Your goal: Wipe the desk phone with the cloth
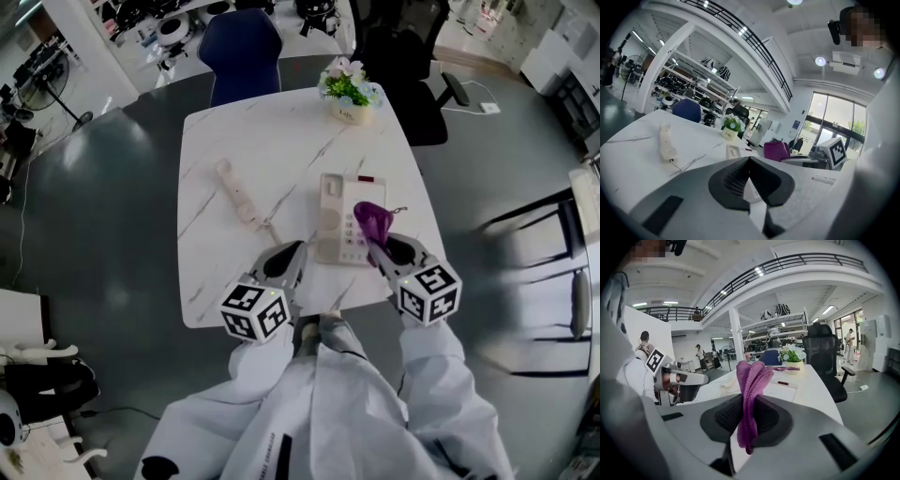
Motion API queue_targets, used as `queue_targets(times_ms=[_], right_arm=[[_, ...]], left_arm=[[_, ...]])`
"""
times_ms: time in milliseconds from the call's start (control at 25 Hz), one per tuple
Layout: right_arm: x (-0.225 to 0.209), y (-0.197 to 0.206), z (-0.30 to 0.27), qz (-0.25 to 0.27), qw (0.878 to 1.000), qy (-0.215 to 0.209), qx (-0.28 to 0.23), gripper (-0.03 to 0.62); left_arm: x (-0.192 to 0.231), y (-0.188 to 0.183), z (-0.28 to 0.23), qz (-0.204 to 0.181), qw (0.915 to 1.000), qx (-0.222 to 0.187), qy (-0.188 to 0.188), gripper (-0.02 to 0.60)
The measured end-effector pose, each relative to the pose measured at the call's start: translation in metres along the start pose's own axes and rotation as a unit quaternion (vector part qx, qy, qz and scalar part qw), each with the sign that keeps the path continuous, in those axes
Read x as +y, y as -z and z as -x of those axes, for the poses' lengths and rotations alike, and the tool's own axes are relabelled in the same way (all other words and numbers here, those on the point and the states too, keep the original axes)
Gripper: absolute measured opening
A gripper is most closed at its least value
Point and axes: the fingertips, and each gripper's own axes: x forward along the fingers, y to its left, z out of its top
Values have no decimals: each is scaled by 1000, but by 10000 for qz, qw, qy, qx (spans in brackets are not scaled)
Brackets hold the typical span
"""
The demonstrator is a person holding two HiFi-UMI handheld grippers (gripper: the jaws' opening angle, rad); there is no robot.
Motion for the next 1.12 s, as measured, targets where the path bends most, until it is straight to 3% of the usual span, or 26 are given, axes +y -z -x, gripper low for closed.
queue_targets(times_ms=[480,1120], right_arm=[[-47,-42,-35,290,9996,-44,-10,40],[-81,-76,-87,925,9955,-180,86,40]], left_arm=[[10,-12,-38,146,9997,-25,-170,-3],[43,-29,-57,276,9967,-249,-715,-3]])
